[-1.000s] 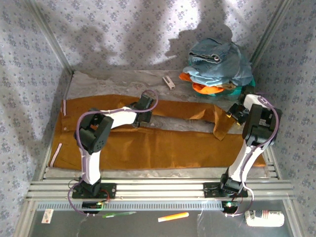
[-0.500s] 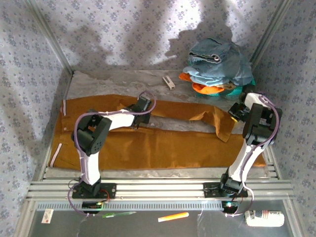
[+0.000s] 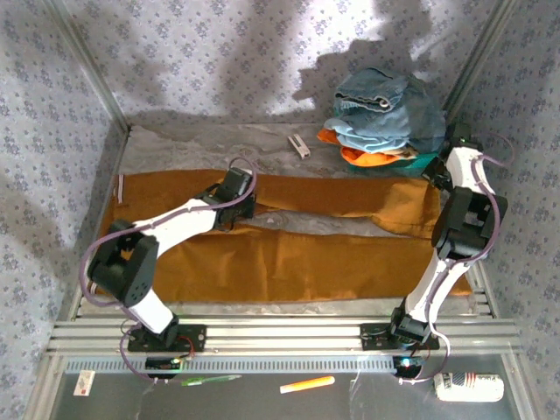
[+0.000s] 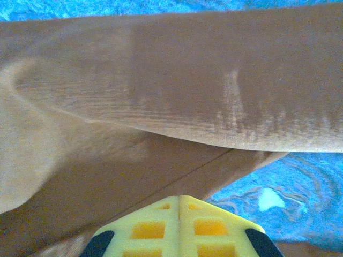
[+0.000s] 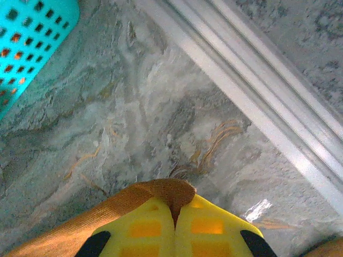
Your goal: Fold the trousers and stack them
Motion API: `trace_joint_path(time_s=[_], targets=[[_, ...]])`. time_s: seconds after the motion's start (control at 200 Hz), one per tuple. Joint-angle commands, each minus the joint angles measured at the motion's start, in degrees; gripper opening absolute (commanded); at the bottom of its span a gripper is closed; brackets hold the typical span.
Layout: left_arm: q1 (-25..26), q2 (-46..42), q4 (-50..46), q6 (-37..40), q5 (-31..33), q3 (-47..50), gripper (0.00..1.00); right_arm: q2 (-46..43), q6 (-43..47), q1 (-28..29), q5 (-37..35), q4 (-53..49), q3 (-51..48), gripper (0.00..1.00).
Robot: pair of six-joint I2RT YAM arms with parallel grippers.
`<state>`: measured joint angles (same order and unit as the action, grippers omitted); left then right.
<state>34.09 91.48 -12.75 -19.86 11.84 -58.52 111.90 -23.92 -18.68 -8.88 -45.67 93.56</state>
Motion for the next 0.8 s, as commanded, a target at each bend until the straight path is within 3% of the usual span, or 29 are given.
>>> trace_joint_path(time_s=[0.0,0.15,0.24,0.395,0.485,0.63,0.8], targets=[[-0.24,-2.81,-3.84,-1.87,-3.26,0.46,0.0,3.84,1.32,-1.01,-2.82,-2.84,3.46,0.0],[0.56,-4.13,-4.34,-1.95,-4.39,-0.28,0.0,5.25,0.95,-1.46,-0.21,-1.33,4.18,0.0],[1.8,-0.16,-4.38,-1.13,-4.56,-1.66,0.0,5.91,0.91,-1.03,0.81,-0.75,4.07,0.0],[5.24,10.85,-3.21,2.85,-0.09,-7.42,0.27,6.91,0.49,-0.49,2.62,0.26,3.35,0.0],[5.57,15.57,-2.28,5.17,0.5,-11.13,0.37,7.11,0.56,-0.55,3.34,0.58,3.04,0.0],[5.59,21.54,-2.52,7.15,2.3,-15.79,0.5,6.84,0.71,-0.77,4.35,0.84,2.73,0.0],[5.68,23.69,-1.83,6.75,5.02,-16.54,0.52,6.83,0.77,-0.57,5.71,1.46,2.33,0.0]])
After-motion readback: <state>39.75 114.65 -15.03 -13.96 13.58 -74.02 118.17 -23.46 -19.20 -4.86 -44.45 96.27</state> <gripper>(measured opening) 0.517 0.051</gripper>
